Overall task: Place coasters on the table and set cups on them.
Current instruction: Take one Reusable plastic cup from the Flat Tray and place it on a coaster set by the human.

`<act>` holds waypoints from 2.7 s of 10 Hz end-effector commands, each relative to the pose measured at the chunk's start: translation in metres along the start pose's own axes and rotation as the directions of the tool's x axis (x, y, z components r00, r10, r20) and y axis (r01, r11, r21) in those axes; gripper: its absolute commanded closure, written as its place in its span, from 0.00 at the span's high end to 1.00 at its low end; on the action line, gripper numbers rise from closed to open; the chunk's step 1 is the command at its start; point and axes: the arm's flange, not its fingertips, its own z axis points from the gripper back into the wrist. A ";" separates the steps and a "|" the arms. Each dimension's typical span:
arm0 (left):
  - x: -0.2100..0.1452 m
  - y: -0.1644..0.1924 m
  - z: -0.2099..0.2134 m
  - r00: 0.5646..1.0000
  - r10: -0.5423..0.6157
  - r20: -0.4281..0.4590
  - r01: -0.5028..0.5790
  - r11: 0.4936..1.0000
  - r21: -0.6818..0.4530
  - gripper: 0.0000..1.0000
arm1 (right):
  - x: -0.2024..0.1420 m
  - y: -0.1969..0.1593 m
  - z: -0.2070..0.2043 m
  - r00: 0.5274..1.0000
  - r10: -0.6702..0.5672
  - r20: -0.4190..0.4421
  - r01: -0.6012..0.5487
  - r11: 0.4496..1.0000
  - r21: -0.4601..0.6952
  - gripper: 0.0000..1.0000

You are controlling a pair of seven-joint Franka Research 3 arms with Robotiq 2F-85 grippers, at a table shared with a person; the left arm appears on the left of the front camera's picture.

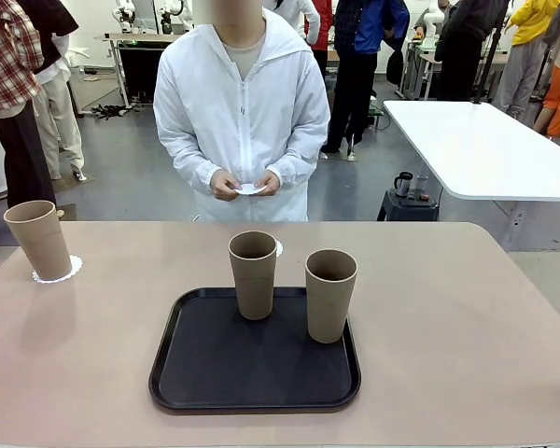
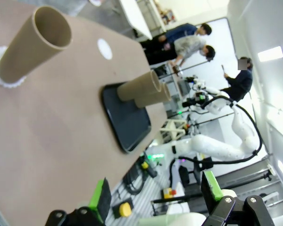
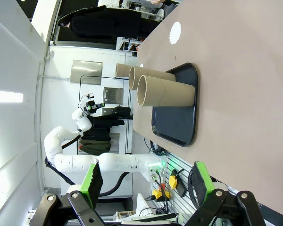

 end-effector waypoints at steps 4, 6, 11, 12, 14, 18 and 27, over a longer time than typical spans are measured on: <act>0.000 0.000 -0.001 1.000 0.016 0.010 -0.016 1.000 0.008 1.00 | 0.001 0.001 0.000 1.000 0.001 0.002 -0.001 1.000 0.014 1.00; 0.000 0.000 -0.001 1.000 0.016 0.010 -0.016 1.000 0.008 1.00 | 0.001 0.001 0.000 1.000 0.001 0.002 -0.001 1.000 0.014 1.00; 0.000 0.000 -0.001 1.000 0.016 0.010 -0.016 1.000 0.008 1.00 | 0.001 0.001 0.000 1.000 0.001 0.002 -0.001 1.000 0.014 1.00; 0.000 0.000 -0.001 1.000 0.016 0.010 -0.016 1.000 0.008 1.00 | 0.001 0.001 0.000 1.000 0.001 0.002 -0.001 1.000 0.014 1.00; 0.000 0.000 -0.001 1.000 0.016 0.010 -0.016 1.000 0.008 1.00 | 0.001 0.001 0.000 1.000 0.001 0.002 -0.001 1.000 0.014 1.00; 0.026 -0.033 -0.013 0.996 -0.086 0.021 0.083 0.989 0.124 1.00 | 0.001 0.001 0.000 1.000 0.001 0.002 -0.001 1.000 0.014 1.00; 0.095 -0.121 -0.218 0.761 -0.448 -0.469 0.639 0.639 0.428 1.00 | 0.001 0.001 0.000 1.000 0.001 0.002 -0.001 1.000 0.014 1.00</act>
